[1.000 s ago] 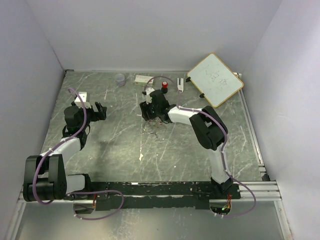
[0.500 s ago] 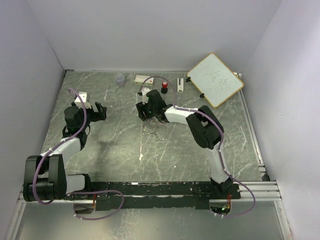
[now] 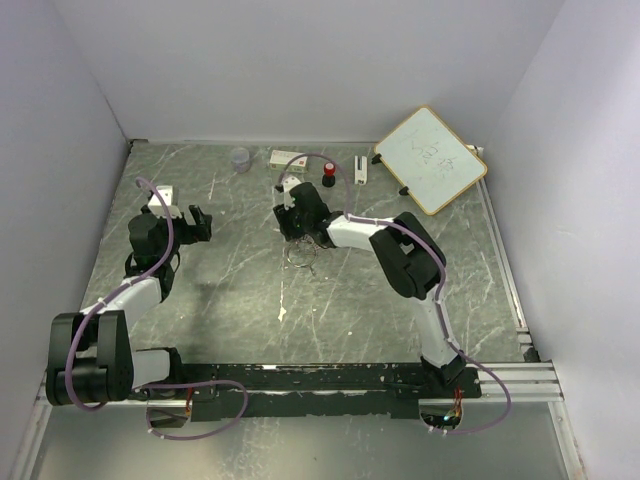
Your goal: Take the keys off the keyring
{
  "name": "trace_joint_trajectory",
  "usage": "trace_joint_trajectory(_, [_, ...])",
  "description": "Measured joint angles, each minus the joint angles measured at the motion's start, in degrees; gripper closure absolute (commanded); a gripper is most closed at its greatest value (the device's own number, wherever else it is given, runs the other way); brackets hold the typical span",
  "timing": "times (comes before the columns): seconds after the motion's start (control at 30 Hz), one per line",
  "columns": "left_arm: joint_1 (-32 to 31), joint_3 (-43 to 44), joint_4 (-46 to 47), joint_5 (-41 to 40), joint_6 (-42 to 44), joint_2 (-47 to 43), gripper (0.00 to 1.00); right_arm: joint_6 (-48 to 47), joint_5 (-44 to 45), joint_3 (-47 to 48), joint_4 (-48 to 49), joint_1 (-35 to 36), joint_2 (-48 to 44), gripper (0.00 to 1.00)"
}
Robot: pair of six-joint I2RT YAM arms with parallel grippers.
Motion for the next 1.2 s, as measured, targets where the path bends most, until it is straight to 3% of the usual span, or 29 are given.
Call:
trace_joint_trajectory(0.23, [0.0,-0.2,0.2,-0.9,0.0,-0.5,0.00,0.0,2.3,1.7,-0.1,0.5,1.3,0.67])
trace_joint_trajectory(0.53, [0.0,-0.2,0.2,-1.0,0.0,-0.6,0.01,0.8,3.8,1.9,0.4,0.7,1.4,1.00])
trace_joint_trajectory(1.0, [0.0,-0.2,0.3,-0.7,0.0,-0.1,0.01,1.1,5.4,2.4,0.5,1.1,1.5,1.00])
trace_joint_trajectory(1.2, [0.0,0.0,0.2,2.0,0.5,1.5,0.00,1.0,8.1,-2.4,-2.2,2.3,-4.3,1.00])
